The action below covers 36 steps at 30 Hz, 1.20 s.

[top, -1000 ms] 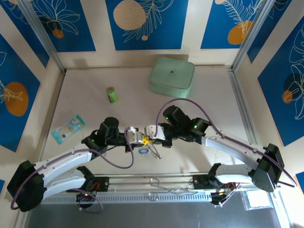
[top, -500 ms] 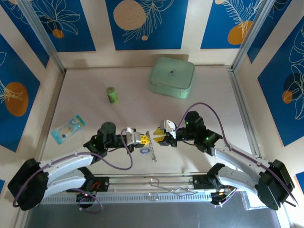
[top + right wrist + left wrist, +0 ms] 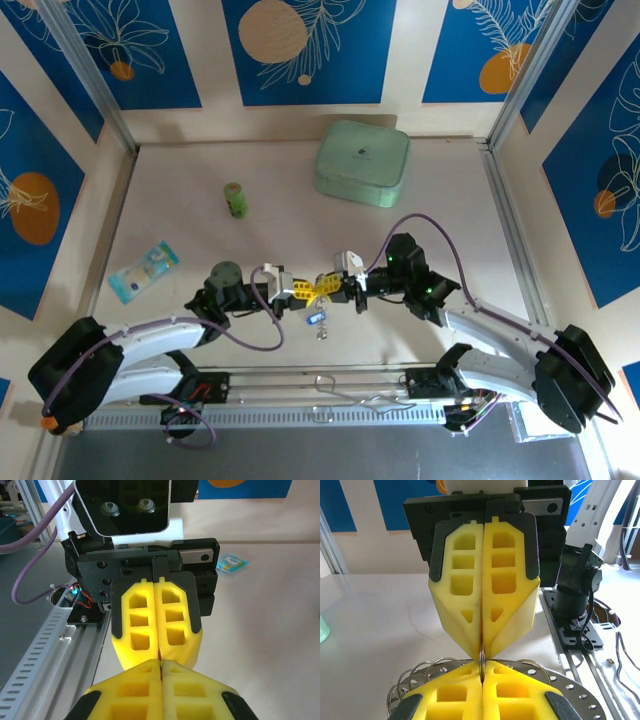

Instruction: Put the keys on the keyring

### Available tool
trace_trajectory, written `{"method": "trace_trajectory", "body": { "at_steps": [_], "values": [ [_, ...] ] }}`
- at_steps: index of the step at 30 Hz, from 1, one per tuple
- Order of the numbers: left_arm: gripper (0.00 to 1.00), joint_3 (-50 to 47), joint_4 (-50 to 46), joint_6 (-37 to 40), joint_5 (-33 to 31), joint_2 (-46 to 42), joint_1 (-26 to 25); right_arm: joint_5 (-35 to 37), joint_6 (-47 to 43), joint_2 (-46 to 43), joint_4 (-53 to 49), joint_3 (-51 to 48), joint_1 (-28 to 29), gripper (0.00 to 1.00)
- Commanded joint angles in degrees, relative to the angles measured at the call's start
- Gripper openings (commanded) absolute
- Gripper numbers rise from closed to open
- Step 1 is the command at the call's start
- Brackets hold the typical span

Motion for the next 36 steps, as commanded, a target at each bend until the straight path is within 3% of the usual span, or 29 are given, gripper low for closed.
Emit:
{"method": "trace_trajectory", "body": {
  "at_steps": [1, 2, 4, 8, 11, 23, 26, 30, 32, 34, 36],
  "values": [
    [0.25, 0.04, 4.74, -0.47, -0.42, -1.29, -0.53, 0.57, -2.5, -0.09, -7.63, 4.43, 0.45, 0.0],
    [0.31, 0.06, 2.7, 0.49, -2.0, -2.1, -0.58, 1.14, -3.59, -0.23, -10.62, 5.85, 0.56, 0.0],
    [0.32, 0.78, -4.29, 4.1, -4.59, -4.34, -0.56, 2.77, -6.4, -0.28, -16.39, 8.53, 0.99, 0.0],
    [0.26, 5.19, -23.88, 11.56, -5.61, -7.77, -0.55, 6.68, -11.83, 0.71, -26.49, 13.72, 2.87, 0.0],
    [0.24, 6.77, -29.56, 13.15, -4.98, -8.51, -0.58, 9.09, -14.56, 2.15, -31.16, 16.56, 4.35, 0.0],
    [0.24, 8.69, -29.26, 11.53, 1.63, -7.22, -0.54, 18.49, -21.48, 7.05, -38.92, 23.43, 8.91, 0.0],
    [0.2, 8.99, -28.92, 11.68, 1.32, -6.66, -0.55, 16.57, -21.67, 7.49, -39.22, 23.67, 8.93, 0.0],
    [0.03, 9.48, -28.78, 12.25, 1.49, -6.0, -0.54, 14.0, -20.7, 6.96, -38.34, 23.37, 8.69, 0.0],
    [0.0, 9.57, -28.87, 12.74, 1.49, -5.9, -0.56, 12.03, -18.45, 5.27, -34.81, 21.75, 7.27, 0.0],
    [0.0, 9.09, -27.88, 12.82, 1.32, -6.04, -0.53, 8.38, -14.7, 1.91, -28.15, 17.73, 4.35, 0.21],
    [0.0, 8.04, -24.81, 12.17, 1.23, -6.16, -0.54, 3.97, -10.06, -1.3, -20.46, 12.9, 1.01, 0.29]
  ]
}}
